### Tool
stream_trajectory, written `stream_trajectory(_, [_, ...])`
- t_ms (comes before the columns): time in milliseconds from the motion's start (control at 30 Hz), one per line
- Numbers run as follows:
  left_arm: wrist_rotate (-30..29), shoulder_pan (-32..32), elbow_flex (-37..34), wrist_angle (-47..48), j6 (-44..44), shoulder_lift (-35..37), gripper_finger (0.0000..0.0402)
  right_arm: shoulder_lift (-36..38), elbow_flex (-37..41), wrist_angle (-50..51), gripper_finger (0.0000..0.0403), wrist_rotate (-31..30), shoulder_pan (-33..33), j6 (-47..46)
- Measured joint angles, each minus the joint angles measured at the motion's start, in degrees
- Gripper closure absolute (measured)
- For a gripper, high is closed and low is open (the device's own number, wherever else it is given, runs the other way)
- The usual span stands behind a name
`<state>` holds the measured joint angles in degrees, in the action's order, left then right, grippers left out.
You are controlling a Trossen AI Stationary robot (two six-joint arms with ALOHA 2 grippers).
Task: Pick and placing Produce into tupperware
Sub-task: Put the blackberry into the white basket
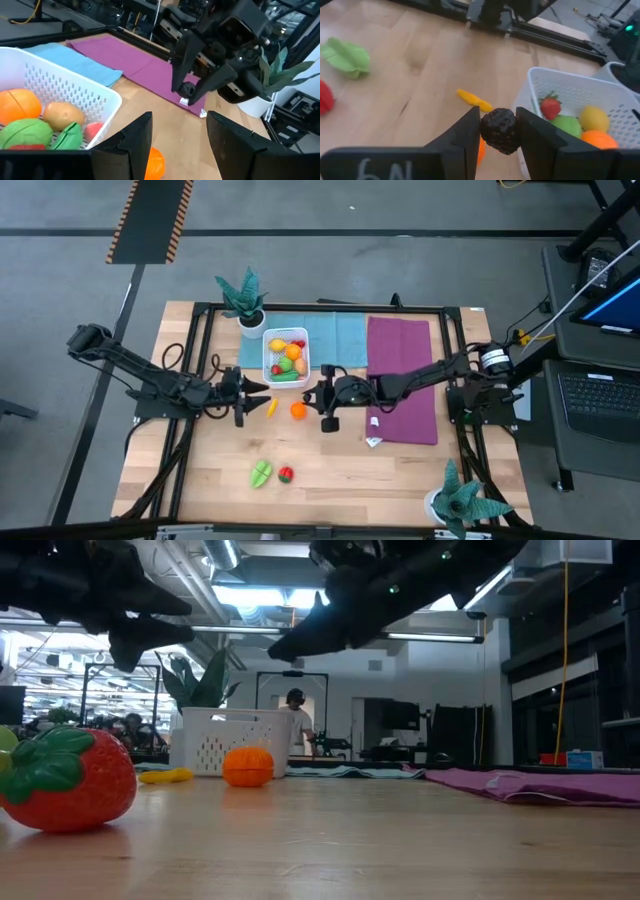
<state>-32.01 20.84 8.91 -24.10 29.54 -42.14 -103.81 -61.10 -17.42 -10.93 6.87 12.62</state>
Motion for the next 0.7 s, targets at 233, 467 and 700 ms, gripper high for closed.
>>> stream_trajectory(233, [0.0,0.0,0.0,0.0,-1.4,-0.3,0.0223,0.1,0.0,-2.5,0.0279,0.0,-2.1,-0.1])
stream_trajectory(467, [0.0,0.0,0.0,0.0,-13.9,-0.3,0.0223,0.1,-0.1,-4.4,0.0282,-0.1,-3.8,-4.9])
stream_trajectory(700, [-0.1,0.0,0.0,0.0,-21.6,-0.3,0.0223,0.1,-0.1,-4.8,0.0284,-0.2,-5.4,-8.0])
